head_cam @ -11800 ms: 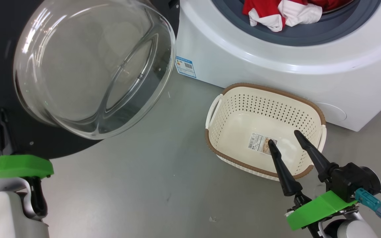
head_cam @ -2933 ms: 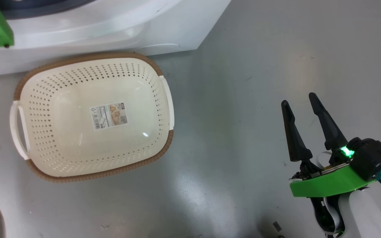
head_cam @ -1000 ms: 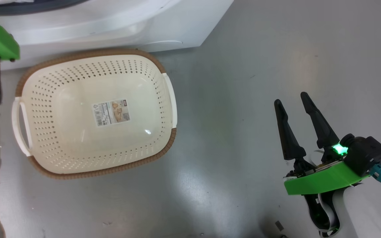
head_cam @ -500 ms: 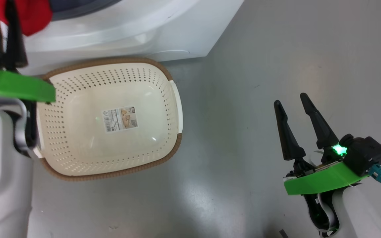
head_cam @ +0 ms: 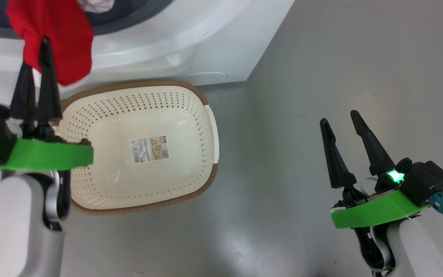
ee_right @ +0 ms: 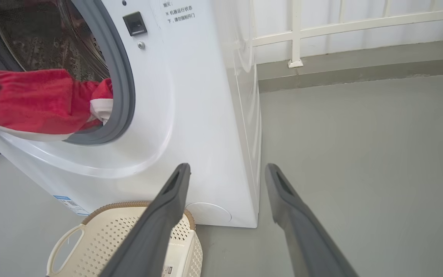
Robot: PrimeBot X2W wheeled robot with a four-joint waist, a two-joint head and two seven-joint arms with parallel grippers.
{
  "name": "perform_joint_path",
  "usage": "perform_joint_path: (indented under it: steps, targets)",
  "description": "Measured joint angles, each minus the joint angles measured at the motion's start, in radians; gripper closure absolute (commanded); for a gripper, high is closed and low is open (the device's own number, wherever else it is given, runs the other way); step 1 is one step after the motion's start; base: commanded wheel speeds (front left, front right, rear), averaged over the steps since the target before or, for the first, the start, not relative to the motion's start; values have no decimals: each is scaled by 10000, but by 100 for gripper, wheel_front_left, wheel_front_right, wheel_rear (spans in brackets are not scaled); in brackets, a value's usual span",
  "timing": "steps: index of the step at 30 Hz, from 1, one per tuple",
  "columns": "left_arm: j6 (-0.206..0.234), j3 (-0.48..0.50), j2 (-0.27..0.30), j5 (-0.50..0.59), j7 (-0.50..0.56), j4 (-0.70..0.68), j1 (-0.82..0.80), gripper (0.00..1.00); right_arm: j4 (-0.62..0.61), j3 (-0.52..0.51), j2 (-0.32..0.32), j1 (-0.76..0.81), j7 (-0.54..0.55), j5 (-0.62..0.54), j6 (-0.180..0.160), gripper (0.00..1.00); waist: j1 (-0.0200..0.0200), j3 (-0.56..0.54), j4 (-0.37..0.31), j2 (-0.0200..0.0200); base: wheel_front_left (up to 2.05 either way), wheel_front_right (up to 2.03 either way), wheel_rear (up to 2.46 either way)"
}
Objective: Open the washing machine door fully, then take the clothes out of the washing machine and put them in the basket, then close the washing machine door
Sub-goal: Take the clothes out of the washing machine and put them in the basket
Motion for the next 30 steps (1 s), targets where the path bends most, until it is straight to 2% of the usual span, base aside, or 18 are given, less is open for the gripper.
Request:
perform_joint_path:
  steps: [6,17,30]
  targets:
    - [125,27,-295,244,-2,-976,909,100,-12,-19,-2,12,0,-59,0,0,0,-196,94,0,0,0,0]
    - [115,4,-608,316,0,-1446,1875,100,0,-36,-4,164,0,-58,0,0,0,-564,199,0,0,0,0]
    - [115,-201,-978,504,0,-2652,2850,100,-15,-282,-6,406,0,-69,0,0,0,-1135,469,0,0,0,0]
